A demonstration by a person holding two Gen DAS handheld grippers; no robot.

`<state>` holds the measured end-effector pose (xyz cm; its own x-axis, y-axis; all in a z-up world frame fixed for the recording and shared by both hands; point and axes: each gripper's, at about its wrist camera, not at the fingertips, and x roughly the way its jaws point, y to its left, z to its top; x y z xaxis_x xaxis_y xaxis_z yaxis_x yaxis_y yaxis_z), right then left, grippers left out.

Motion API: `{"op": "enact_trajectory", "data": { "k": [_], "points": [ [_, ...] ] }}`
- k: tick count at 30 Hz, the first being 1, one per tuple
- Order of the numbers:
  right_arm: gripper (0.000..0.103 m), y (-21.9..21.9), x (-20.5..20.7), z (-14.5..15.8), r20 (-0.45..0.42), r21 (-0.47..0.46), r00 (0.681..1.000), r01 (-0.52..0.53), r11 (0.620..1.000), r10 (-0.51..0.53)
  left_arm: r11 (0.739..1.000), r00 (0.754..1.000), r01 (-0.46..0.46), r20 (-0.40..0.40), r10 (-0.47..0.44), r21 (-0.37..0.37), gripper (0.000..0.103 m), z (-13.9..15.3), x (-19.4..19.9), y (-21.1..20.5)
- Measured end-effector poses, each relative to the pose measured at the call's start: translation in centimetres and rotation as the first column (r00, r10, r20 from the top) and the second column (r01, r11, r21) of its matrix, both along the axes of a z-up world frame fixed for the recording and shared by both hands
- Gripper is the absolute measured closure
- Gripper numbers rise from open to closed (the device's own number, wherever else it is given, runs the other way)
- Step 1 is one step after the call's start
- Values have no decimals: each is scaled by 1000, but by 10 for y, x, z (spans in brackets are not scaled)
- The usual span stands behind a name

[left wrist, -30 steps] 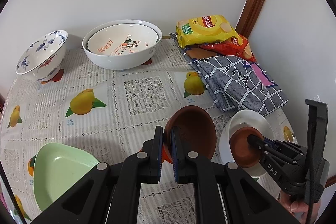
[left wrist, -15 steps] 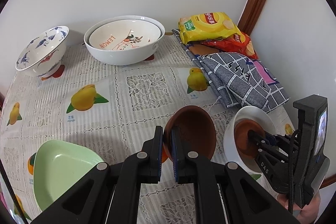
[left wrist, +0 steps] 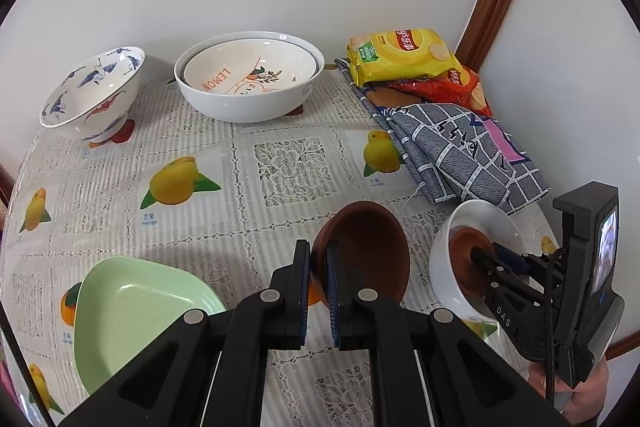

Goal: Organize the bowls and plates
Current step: 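Lower the saucer into the white bowl and open the right gripper, then carry the brown saucer in the left gripper over the white bowl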

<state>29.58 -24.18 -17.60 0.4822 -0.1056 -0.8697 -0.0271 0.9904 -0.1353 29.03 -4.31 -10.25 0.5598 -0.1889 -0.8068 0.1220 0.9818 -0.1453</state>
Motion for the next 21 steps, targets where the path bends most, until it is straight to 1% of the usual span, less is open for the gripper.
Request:
{"op": "enact_trajectory", "data": {
  "k": [4,10,16,21],
  "points": [
    [83,-1,-7,9,16,5,1000,4,1000,-4,1000,1000,5,9,-5,-3,95,5,-6,-1],
    [82,-9,-32,39,91,30,996,-3,1000,0,1000,1000,23,22,-23,-21,95,12,-14,-13],
    [81,-41,-60,66,157,85,986,41,996,-54,997,997,71,31,-70,-27,95,17,-19,-41],
    [79,-69,-76,71,178,91,979,85,992,-100,994,994,103,28,-103,-31,95,16,-19,-67]
  ]
}}
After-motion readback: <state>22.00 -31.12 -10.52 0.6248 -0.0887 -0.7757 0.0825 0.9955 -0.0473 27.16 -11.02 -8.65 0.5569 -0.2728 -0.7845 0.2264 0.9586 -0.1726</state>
